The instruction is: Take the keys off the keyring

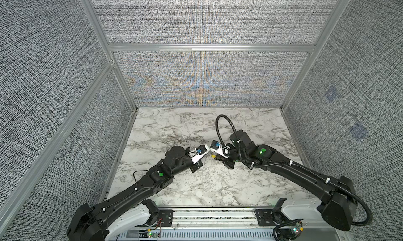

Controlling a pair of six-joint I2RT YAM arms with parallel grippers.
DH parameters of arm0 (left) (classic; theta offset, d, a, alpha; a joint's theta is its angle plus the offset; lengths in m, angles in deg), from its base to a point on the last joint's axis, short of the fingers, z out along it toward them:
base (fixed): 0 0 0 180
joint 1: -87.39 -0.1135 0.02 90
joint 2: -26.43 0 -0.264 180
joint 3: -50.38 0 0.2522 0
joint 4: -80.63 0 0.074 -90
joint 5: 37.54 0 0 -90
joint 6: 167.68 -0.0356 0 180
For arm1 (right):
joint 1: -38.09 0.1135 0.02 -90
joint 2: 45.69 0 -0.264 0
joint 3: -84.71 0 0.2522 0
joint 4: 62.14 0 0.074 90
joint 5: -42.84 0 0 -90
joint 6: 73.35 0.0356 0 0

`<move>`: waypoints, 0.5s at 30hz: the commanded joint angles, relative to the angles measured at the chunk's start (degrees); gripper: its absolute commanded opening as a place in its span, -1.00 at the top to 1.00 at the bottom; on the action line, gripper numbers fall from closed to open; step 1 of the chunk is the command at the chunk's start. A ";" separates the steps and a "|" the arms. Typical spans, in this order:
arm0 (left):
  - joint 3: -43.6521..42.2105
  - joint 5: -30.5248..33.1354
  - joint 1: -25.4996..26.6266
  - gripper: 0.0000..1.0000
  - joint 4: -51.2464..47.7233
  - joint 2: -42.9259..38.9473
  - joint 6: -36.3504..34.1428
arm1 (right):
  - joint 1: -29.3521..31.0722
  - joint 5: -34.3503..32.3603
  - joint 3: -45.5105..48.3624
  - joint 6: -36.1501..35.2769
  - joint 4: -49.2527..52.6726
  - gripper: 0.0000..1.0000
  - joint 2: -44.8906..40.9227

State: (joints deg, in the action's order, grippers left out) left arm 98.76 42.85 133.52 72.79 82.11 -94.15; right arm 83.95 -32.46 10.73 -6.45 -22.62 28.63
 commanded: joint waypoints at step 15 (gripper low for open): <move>3.14 5.83 -0.16 1.00 -1.02 3.34 3.19 | 0.02 -9.89 0.63 -1.81 1.74 1.00 -4.62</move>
State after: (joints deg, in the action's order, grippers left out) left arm 101.36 43.05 133.69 72.76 84.97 -91.99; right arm 84.00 -38.65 11.45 -7.21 -23.52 24.61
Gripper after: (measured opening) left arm 0.050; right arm 0.062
